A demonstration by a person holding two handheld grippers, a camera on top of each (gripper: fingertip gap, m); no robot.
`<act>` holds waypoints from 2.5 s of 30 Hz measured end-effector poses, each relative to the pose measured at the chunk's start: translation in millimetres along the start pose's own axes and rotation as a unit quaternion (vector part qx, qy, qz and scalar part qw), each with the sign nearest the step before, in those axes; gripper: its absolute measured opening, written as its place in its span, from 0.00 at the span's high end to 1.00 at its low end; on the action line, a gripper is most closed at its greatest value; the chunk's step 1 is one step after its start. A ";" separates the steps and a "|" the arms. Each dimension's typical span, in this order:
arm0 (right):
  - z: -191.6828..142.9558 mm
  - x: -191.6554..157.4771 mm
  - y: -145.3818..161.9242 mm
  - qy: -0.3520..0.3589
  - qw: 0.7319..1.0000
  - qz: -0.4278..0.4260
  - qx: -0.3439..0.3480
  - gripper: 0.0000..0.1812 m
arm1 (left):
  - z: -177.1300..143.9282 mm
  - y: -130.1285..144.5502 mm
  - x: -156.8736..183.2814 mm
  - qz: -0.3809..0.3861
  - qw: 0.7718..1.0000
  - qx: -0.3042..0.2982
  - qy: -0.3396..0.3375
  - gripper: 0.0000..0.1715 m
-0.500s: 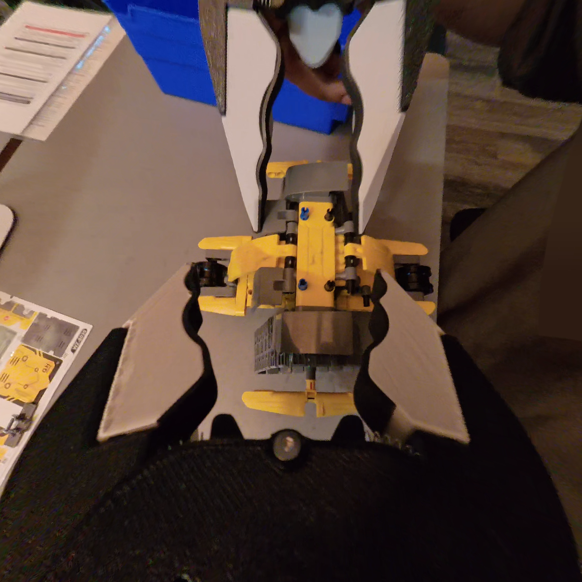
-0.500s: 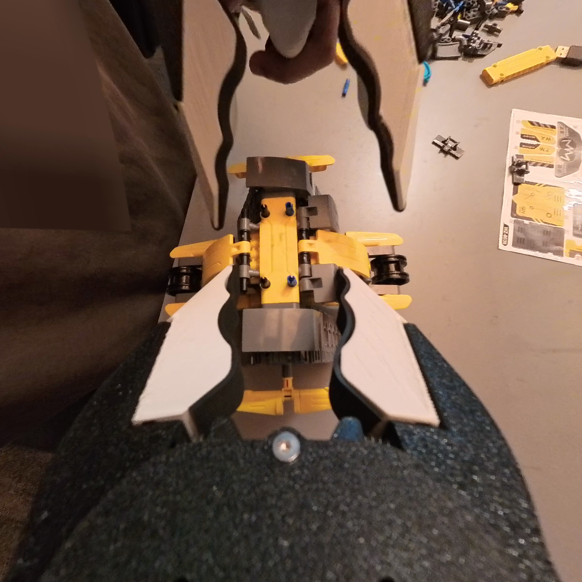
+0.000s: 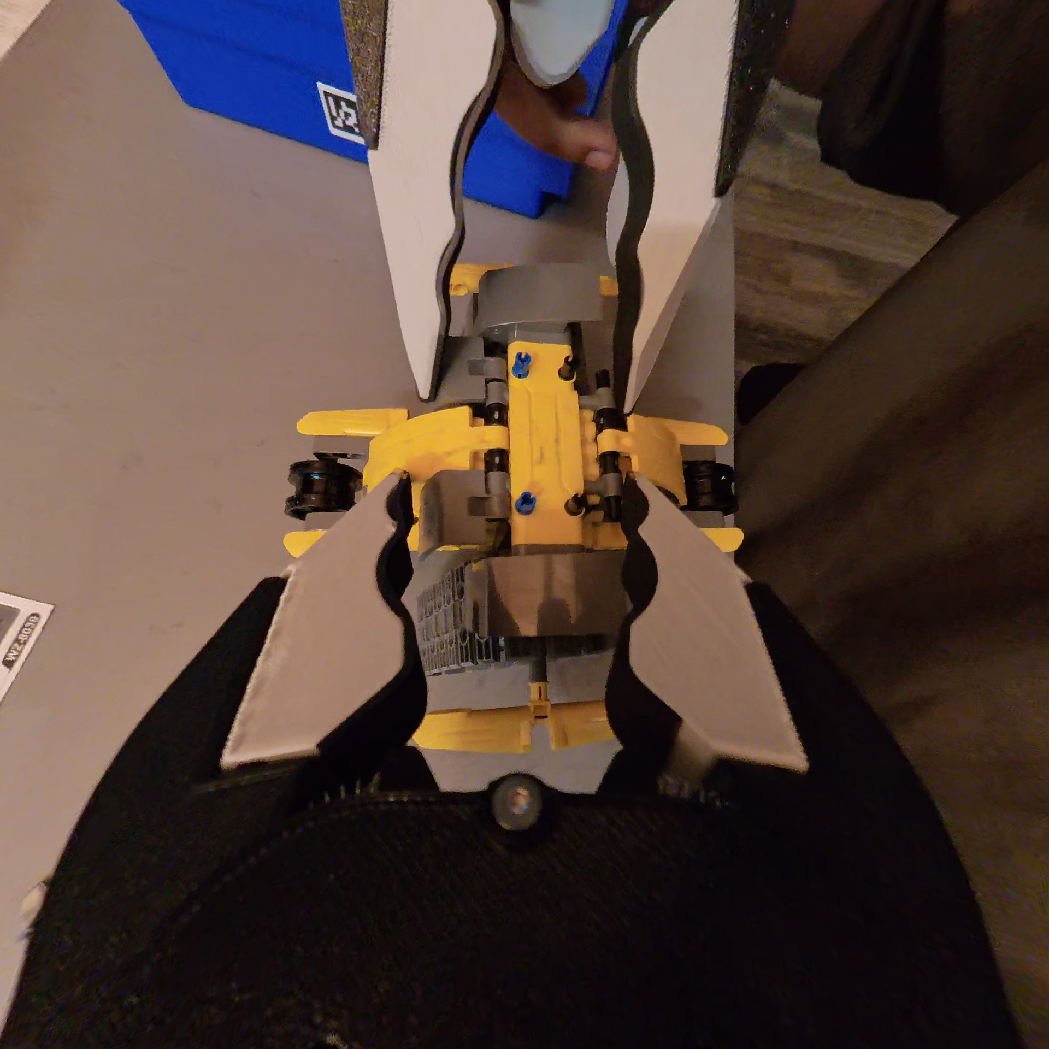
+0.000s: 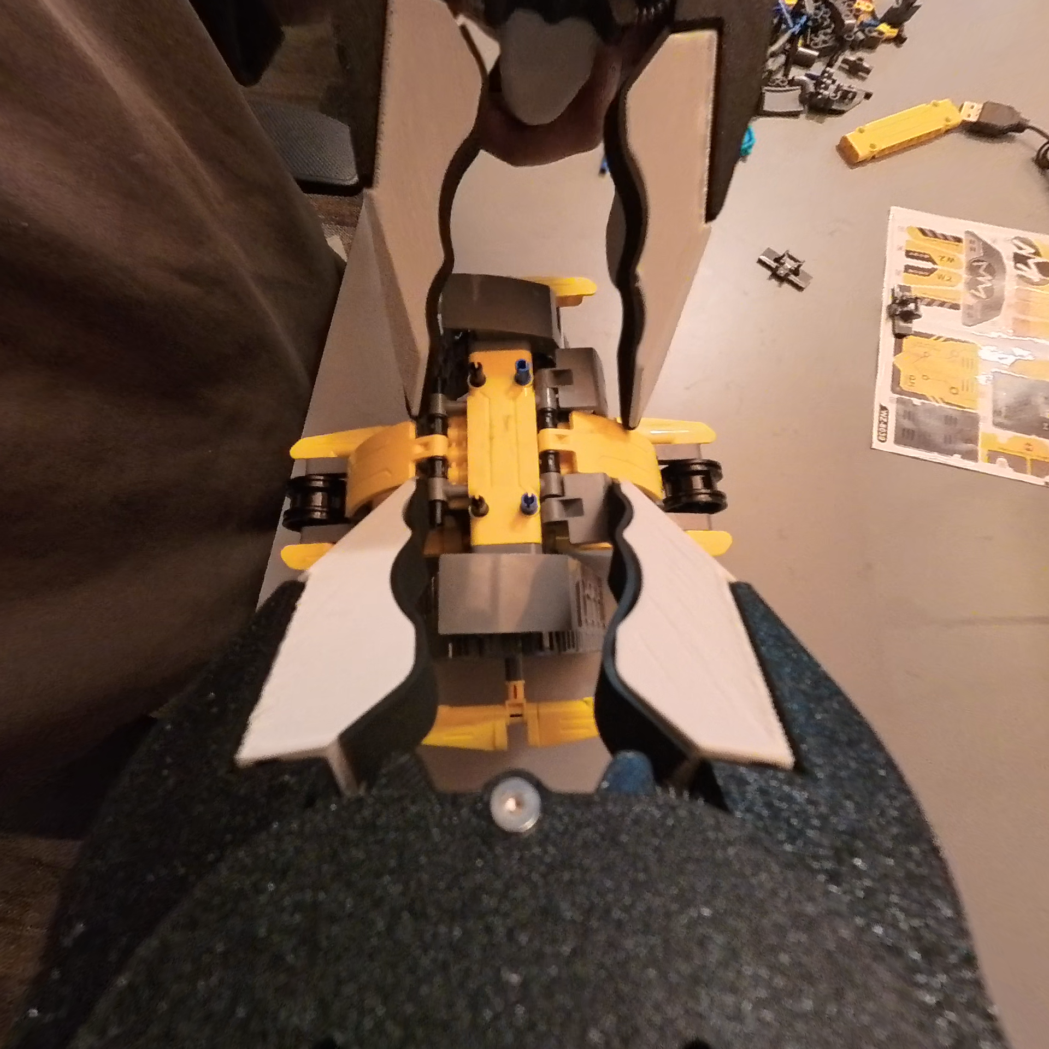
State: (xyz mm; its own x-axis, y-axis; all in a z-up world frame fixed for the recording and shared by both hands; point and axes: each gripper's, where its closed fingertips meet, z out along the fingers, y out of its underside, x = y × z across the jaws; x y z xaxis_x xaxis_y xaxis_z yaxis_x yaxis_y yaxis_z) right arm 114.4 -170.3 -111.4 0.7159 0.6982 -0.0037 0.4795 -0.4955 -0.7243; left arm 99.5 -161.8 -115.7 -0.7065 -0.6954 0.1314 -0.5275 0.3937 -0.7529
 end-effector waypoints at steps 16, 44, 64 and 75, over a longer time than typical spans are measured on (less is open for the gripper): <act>0.0 -0.8 -1.4 0.000 1.000 -0.001 0.005 0.66 | -0.5 -4.0 3.8 0.029 0.999 0.014 -0.021 0.63; -0.4 -0.7 -1.7 0.001 0.999 -0.007 0.043 0.66 | -0.2 -3.2 3.4 0.030 0.999 0.023 -0.026 0.62; -1.1 -2.4 -2.5 0.003 0.999 -0.013 0.042 0.66 | 0.9 -4.5 4.1 0.034 0.999 0.026 -0.031 0.63; -11.8 -3.2 -4.6 0.068 0.996 0.014 0.065 0.59 | -3.0 -2.0 0.5 0.025 0.998 0.033 -0.054 0.57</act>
State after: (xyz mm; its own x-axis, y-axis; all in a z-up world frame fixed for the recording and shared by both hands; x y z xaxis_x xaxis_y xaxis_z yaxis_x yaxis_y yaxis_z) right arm 115.9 -176.4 -100.0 0.7937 0.6052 0.0617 0.3958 -0.4367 -0.8079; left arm 98.8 -161.2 -112.3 -0.6747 -0.7376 0.0256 -0.4587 0.3919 -0.7975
